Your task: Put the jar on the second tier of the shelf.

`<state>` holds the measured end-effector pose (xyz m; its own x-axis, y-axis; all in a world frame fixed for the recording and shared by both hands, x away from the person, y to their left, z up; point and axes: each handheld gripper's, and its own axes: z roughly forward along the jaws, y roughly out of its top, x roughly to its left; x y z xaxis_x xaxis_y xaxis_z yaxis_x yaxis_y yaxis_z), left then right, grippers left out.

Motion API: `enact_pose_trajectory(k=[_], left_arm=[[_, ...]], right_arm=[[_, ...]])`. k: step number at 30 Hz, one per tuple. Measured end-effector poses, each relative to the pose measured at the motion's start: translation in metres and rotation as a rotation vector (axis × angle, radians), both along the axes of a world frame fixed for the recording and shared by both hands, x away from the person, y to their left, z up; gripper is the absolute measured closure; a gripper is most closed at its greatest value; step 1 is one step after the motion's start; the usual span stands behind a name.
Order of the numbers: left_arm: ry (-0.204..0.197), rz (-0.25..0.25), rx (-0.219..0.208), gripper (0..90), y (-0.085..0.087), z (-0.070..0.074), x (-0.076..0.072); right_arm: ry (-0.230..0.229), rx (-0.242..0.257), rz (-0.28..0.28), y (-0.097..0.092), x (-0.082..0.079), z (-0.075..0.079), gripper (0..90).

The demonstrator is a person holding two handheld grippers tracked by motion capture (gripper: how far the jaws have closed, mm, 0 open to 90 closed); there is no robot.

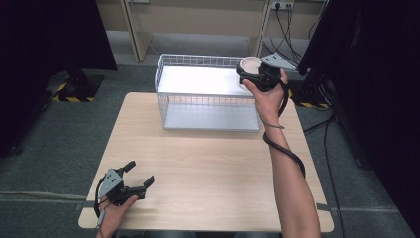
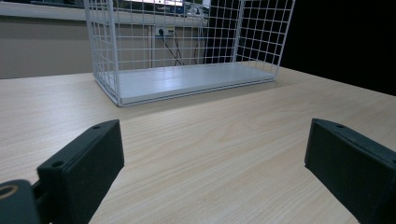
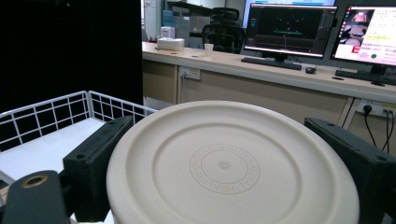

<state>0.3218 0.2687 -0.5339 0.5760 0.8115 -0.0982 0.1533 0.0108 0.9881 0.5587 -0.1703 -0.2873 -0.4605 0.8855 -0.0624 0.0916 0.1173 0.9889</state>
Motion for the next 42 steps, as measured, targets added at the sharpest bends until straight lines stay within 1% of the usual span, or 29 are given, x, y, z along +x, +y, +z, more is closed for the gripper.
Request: enact_pose_trajectory(k=[1, 3, 13, 17, 20, 26, 33, 42], left_arm=[[0.000, 0.000, 0.000, 4.0, 0.000, 0.000, 0.000], [0.001, 0.001, -0.002, 4.0, 0.000, 0.000, 0.000], [0.000, 0.000, -0.001, 4.1, 0.000, 0.000, 0.000], [0.000, -0.001, 0.000, 4.0, 0.000, 0.000, 0.000], [-0.001, -0.001, -0.001, 4.0, 0.000, 0.000, 0.000], [0.001, -0.001, -0.001, 4.0, 0.000, 0.000, 0.000], [-0.001, -0.003, -0.001, 4.0, 0.000, 0.000, 0.000], [0.000, -0.004, 0.000, 4.0, 0.000, 0.000, 0.000]], right_arm=[[0.000, 0.000, 0.000, 0.000, 0.000, 0.000, 12.0], [0.013, -0.002, -0.002, 0.002, 0.006, -0.003, 12.0], [0.026, 0.005, -0.011, 0.007, 0.019, -0.004, 12.0], [0.038, 0.008, -0.018, 0.010, 0.025, -0.006, 12.0], [0.041, 0.015, -0.021, 0.011, 0.028, -0.007, 12.0], [0.053, 0.015, -0.027, 0.012, 0.033, -0.012, 12.0], [0.080, 0.003, -0.029, 0.016, 0.039, -0.021, 12.0], [0.096, -0.005, -0.037, 0.020, 0.044, -0.028, 12.0]])
